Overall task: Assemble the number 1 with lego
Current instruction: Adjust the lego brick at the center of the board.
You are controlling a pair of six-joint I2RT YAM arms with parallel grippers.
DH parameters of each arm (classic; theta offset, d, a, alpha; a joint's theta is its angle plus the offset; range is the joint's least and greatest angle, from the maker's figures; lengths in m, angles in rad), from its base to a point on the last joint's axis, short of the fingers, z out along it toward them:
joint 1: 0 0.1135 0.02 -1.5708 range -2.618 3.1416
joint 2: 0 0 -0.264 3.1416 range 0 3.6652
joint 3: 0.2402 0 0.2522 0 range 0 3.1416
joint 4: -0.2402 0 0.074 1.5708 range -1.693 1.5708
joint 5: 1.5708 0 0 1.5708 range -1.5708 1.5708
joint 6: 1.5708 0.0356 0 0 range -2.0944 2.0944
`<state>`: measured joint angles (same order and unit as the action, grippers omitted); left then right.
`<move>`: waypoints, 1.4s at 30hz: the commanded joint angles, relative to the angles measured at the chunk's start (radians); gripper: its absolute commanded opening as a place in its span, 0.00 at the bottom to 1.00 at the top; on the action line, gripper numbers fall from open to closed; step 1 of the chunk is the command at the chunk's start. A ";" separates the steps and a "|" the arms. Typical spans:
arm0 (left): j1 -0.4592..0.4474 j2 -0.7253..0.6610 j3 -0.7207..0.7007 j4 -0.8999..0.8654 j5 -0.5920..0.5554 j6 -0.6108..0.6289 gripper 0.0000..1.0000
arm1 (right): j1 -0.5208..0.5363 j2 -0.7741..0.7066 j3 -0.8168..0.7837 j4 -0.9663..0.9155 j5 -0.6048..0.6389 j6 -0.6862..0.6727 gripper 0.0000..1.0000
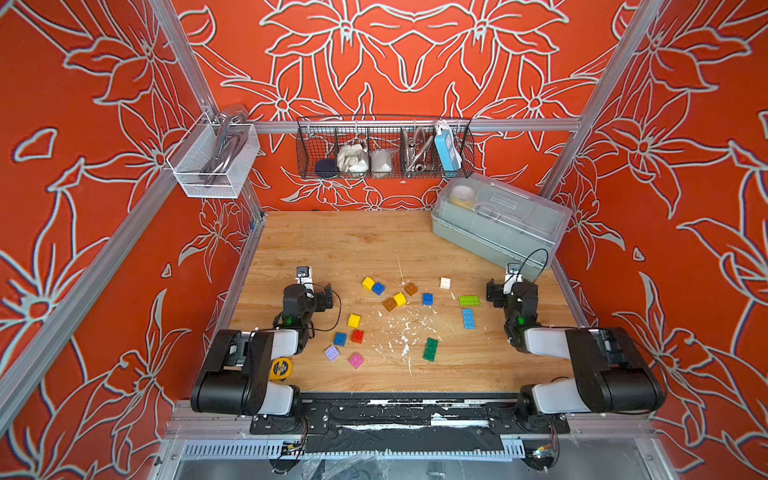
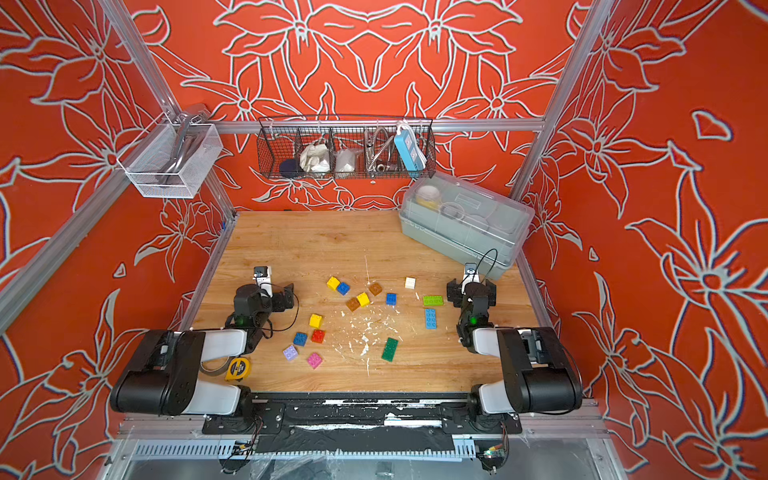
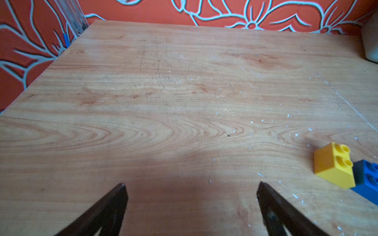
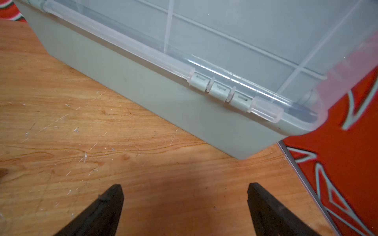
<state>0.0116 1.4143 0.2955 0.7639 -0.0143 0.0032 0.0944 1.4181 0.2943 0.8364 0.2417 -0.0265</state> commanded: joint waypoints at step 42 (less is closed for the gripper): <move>-0.244 -0.587 0.456 -1.296 -0.681 -0.571 0.99 | 0.150 -0.873 0.263 -1.081 -0.007 0.341 1.00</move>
<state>-0.2008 0.8814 0.6479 -0.0772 -0.5152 -0.3168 0.2417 0.6846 0.4824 0.2089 0.3447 0.1101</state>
